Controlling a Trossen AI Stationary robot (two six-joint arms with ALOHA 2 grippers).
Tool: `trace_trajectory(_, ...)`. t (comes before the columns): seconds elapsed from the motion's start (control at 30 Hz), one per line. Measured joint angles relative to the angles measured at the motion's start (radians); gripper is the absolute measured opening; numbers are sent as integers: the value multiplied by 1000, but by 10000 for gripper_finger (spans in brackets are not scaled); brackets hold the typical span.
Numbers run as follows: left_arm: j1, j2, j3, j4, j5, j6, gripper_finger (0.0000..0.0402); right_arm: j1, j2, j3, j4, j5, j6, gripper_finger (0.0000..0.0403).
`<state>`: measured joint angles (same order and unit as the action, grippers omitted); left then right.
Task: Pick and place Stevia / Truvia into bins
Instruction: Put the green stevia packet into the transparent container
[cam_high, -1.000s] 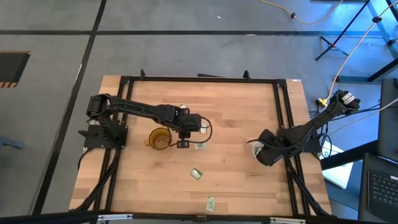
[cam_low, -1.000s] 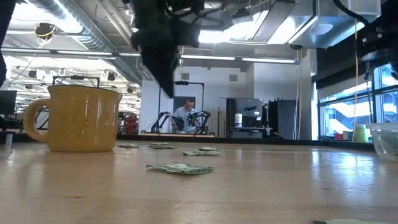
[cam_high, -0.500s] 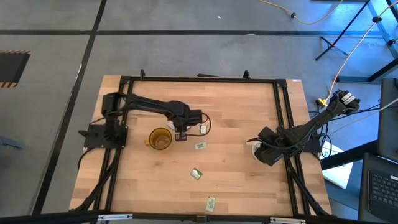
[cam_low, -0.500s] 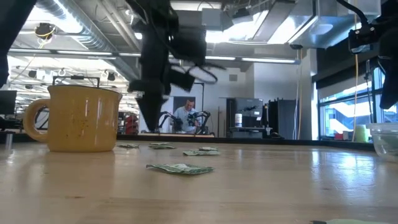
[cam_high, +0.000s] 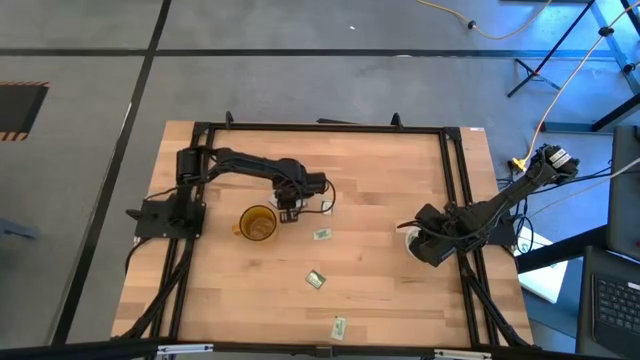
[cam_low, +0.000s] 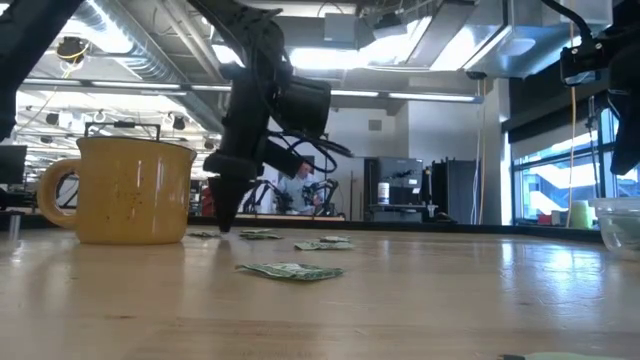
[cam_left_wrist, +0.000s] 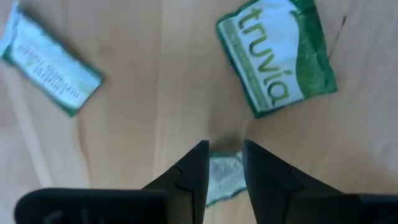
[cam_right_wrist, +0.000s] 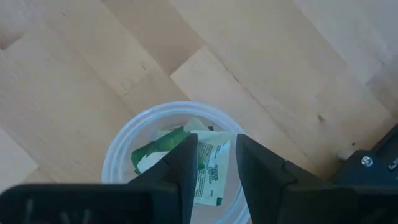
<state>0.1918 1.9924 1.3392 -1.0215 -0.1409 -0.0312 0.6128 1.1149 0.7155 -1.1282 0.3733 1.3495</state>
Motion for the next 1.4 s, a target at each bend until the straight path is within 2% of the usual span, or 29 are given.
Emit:
trace_trajectory(0.3,8,6,0,-46,1,-18,91,0,0,0,1,0,0,113)
trace_trajectory(0.73,7,85,11,-56,8,-13,88,0,0,0,3,0,0,113)
trace_trajectory(1.1,-3,-25,-3,-48,-67,-50,92,0,0,0,5,-3,0,113)
trace_trajectory(1.4,3,-32,-3,-60,-73,-107,95,0,0,0,5,-8,0,113)
